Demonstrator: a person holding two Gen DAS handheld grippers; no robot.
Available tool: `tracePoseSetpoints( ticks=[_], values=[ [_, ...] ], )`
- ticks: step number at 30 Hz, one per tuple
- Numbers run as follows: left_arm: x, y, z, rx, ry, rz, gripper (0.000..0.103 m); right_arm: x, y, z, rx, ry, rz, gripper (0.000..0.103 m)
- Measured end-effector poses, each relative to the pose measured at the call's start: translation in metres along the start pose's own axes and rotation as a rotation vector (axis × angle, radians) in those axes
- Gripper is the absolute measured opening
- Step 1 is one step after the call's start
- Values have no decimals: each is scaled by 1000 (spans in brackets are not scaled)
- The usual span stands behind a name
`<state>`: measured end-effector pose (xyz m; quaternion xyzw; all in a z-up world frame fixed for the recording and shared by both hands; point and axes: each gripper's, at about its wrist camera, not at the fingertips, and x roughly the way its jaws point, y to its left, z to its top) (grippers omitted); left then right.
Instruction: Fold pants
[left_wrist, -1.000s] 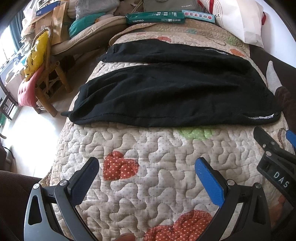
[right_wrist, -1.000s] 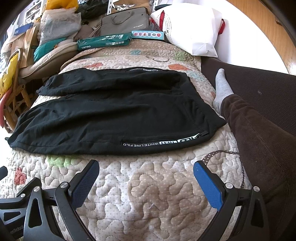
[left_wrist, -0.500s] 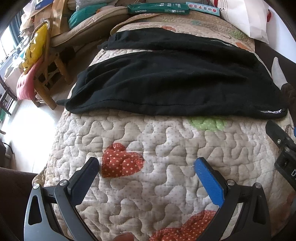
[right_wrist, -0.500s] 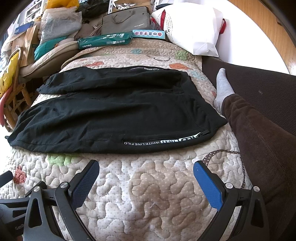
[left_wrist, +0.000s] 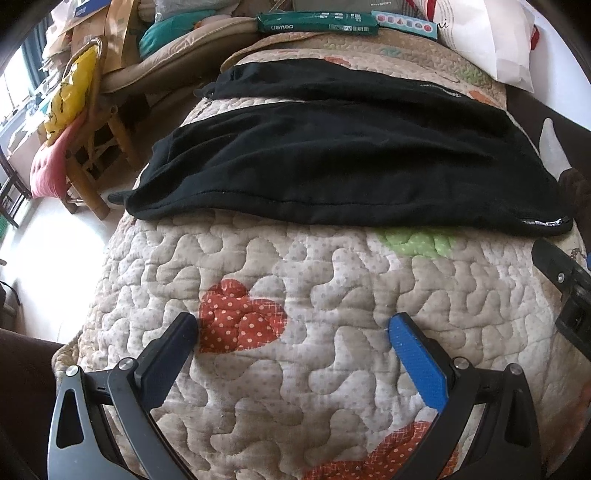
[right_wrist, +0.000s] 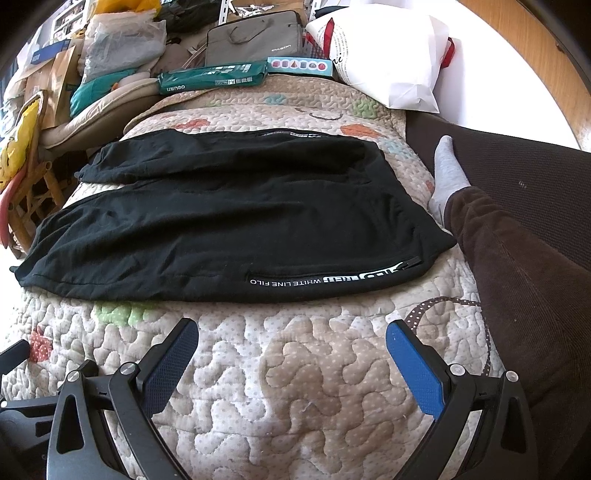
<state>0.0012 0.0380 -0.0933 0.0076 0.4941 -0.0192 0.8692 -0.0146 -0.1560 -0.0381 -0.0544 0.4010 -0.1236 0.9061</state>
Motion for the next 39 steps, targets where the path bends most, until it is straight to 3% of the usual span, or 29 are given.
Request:
tracePoseSetpoints(
  ticks=[11,17,23,30,39],
  values=[
    [-11,5,5,0,15,-42,102,-4,-1,2,9,-6,7,103],
    [-57,22,40,-13,-117,-87,99,-14,-16,19,76,-20,63,103],
    [-77,43,97,57,-210,-62,99,-21,-37,64,107,16,220,103],
    [-66,75,165,-14,-225,-108,99,-6,-72,142,12,-12,176,103],
    [-7,84,232,79,-180,-57,99,79,-120,236,11,69,225,93]
  ],
)
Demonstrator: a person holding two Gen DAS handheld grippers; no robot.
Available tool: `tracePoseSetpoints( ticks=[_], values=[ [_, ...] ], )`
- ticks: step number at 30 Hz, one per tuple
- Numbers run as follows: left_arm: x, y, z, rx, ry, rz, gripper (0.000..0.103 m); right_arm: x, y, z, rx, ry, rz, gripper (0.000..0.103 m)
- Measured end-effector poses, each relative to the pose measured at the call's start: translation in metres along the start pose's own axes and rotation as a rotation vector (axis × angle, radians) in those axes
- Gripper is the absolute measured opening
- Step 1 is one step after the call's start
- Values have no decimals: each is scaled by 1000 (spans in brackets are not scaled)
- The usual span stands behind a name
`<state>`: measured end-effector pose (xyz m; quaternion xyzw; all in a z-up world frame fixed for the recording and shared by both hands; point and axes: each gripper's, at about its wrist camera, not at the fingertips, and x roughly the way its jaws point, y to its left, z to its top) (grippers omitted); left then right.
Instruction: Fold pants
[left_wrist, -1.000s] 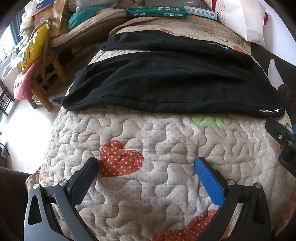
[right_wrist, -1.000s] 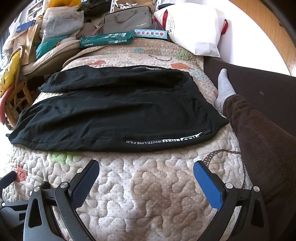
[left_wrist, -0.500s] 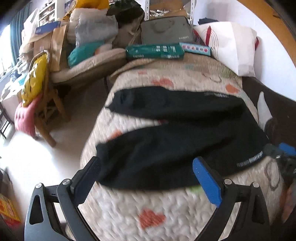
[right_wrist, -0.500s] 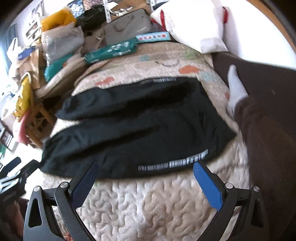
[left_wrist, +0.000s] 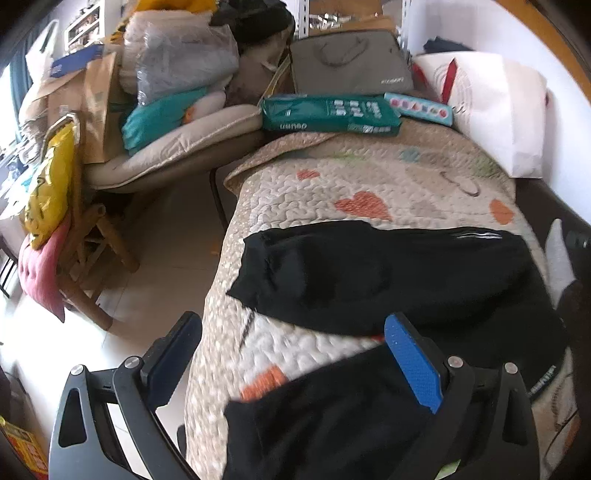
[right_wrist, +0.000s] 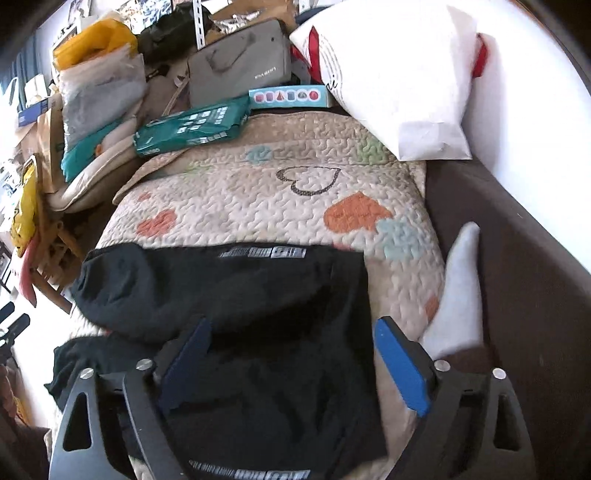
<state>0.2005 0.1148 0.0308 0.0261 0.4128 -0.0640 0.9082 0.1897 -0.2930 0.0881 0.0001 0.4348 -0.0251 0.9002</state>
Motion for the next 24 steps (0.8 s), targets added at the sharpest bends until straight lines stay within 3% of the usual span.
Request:
tracePoseSetpoints(
  ticks=[4,9,16,24],
  values=[
    [47,17,19,-12,50,2,99,51,-12,38,-17,51,49,92],
    [106,42,41,-79,118,-37,99,113,-21,61,22,100,83,92],
    [170,55,62,-169,178,-112,99,181,8,71,-113,191,170,87],
    [207,31,64,-71,231,-117,99,210,23,70,-182,223,235,84]
  ],
)
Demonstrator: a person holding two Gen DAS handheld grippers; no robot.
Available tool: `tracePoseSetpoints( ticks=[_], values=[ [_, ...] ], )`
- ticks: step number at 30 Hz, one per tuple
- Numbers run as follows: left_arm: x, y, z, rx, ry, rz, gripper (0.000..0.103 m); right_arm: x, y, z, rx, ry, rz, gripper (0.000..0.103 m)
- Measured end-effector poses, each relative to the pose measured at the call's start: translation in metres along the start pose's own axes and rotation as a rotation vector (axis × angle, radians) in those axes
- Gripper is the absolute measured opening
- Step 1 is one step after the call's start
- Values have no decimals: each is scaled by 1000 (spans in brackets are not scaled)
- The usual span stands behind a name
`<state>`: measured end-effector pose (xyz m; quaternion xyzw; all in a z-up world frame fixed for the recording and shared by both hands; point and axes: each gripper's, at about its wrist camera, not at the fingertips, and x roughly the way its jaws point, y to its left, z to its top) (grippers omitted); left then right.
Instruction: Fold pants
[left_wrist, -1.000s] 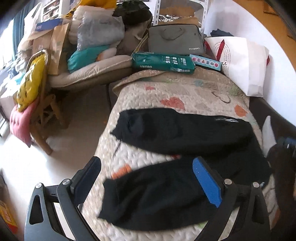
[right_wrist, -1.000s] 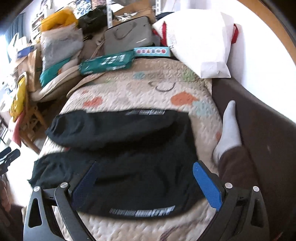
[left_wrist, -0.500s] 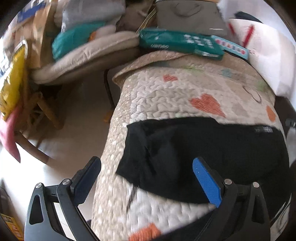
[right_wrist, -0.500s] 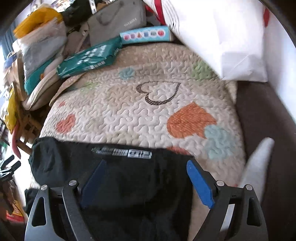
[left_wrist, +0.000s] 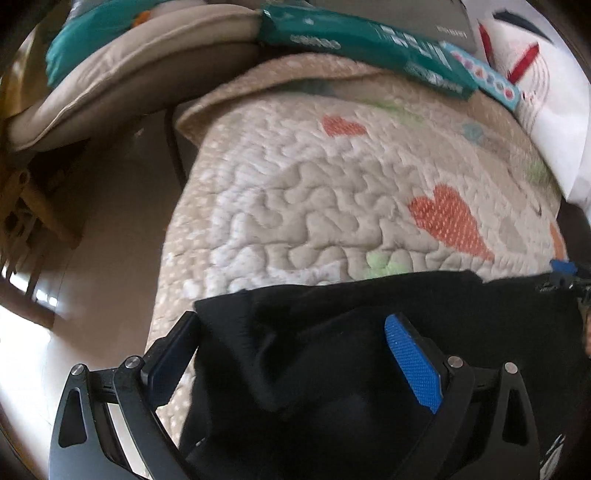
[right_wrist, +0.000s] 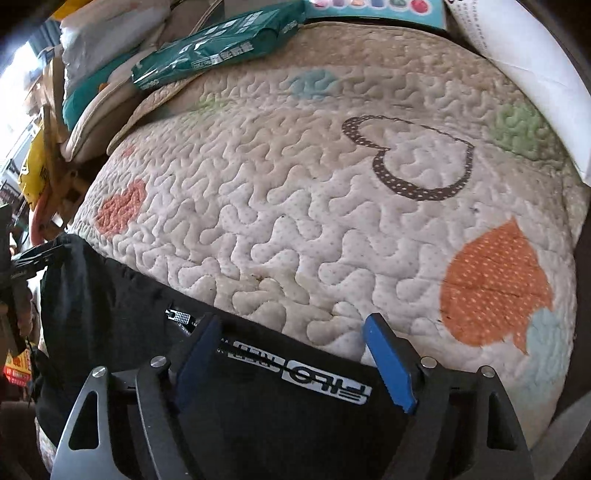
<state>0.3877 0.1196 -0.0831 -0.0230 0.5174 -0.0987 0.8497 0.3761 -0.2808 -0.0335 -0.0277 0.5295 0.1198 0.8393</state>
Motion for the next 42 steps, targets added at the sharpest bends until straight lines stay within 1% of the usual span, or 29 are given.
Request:
tracePoseSetpoints(
  ticks=[3,4,5,6,7,8,9,10,11,12,13,14,15,18,21,25,30,37,39,42],
  values=[
    [1,-6,2,37,4,-7,99,0,4,0,-25,9,10,84],
    [-1,-7,2,43,5,-19,92,0,7,0,-36,12,16,82],
    [-3,-9,2,48,2,-24,79,0,12,-1,-51,16,22,81],
    [-5,-10,2,58,-6,-6,72,1,16,-3,-64,22,30,75],
    [-9,-10,1,65,-11,-2,55,3,20,-6,-83,38,43,64],
    [-13,-9,1,70,-18,5,34,5,26,-9,-115,52,33,60],
    [-15,-9,2,72,-15,-10,26,5,32,-12,-151,48,2,55],
    [-17,-9,3,71,-11,-22,22,4,35,-14,-172,48,-13,47],
    [-20,-10,4,77,-12,-17,20,1,33,-13,-156,41,-7,42],
    [-22,-14,3,96,-16,-6,19,-3,29,-13,-132,33,-9,19],
    [-24,-18,2,115,-19,8,18,-7,23,-13,-101,30,11,14],
    [-25,-22,2,128,-21,21,17,-10,20,-13,-83,27,27,12],
    [-27,-25,1,140,-26,33,17,-12,21,-14,-83,25,25,10],
    [-34,-28,0,142,-48,58,17,-16,31,-15,-105,15,-7,8],
    [-46,-31,0,137,-77,69,17,-26,36,-14,-98,-12,-28,8],
    [-70,-38,-4,177,-126,67,17,-50,43,-20,-99,-47,-56,8],
    [-106,-43,-19,197,-176,75,17,-82,59,-38,-126,-61,-72,7],
    [-154,-57,-64,238,-250,109,17,-122,87,-82,-164,-60,-101,7],
    [-164,-61,-82,267,-266,126,17,-131,98,-102,-181,-45,-110,7],
    [-173,-63,-111,289,-270,134,18,-136,110,-127,-206,-16,-119,7]
  ],
)
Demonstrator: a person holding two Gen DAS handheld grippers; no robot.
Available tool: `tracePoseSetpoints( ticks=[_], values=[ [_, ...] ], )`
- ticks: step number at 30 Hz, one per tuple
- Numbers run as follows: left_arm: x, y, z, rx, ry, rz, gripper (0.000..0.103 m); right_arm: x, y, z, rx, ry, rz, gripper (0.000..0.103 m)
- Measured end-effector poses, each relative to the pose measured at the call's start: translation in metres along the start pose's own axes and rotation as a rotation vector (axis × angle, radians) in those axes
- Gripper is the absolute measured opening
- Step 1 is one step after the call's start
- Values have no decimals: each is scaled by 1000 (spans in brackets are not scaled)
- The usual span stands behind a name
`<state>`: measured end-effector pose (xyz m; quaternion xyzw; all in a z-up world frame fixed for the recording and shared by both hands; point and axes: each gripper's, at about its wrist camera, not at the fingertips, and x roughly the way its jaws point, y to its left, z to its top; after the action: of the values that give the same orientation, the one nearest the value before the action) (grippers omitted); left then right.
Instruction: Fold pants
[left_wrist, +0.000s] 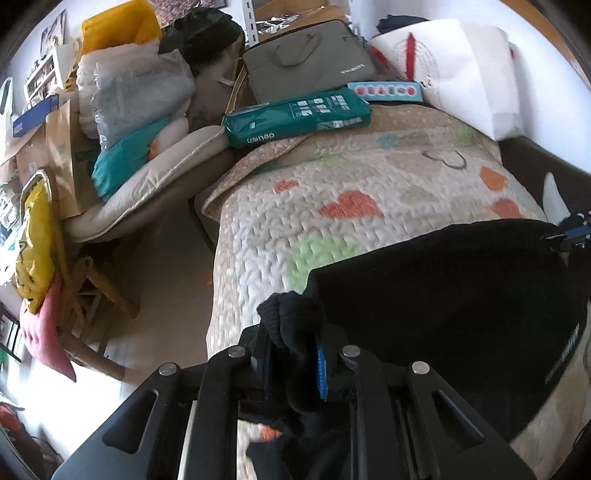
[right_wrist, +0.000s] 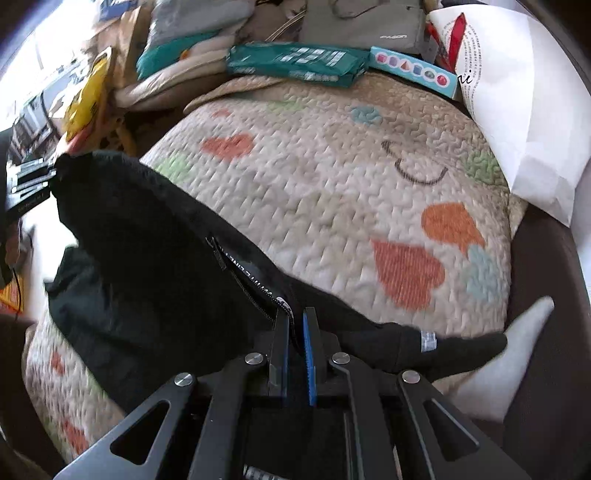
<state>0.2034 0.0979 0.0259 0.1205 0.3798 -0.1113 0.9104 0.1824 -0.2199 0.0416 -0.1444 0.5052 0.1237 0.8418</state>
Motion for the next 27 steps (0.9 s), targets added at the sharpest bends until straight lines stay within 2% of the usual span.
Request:
tracePoseSetpoints(
  ticks=[3,6,9,13,15,16,18,20,22,23,27],
  values=[
    [-12,-4,-29,20,14,13,20,-4,16,-25,-27,44,-5,7],
    [-21,-9,-56,56,35,24,26,0,30,-49,-49,106,-17,7],
    [-31,-17,-80,100,49,32,34,9,45,-72,-89,195,-44,7],
    [-47,-26,-103,150,49,60,36,21,64,-99,-140,297,-70,8],
    [-54,-26,-110,150,44,78,41,27,71,-110,-154,346,-71,9],
    [-57,-26,-113,150,41,91,46,29,73,-113,-158,359,-73,12],
    [-65,-23,-116,153,29,113,53,31,76,-116,-164,363,-102,14],
    [-73,-20,-117,159,22,124,61,29,76,-118,-147,366,-88,25],
    [-84,-16,-120,168,-2,137,66,25,75,-121,-127,362,-71,64],
    [-89,-12,-120,169,-9,139,66,22,75,-124,-130,348,-76,69],
    [-113,11,-115,105,-35,125,66,-2,72,-129,-121,304,-63,69]
  ],
)
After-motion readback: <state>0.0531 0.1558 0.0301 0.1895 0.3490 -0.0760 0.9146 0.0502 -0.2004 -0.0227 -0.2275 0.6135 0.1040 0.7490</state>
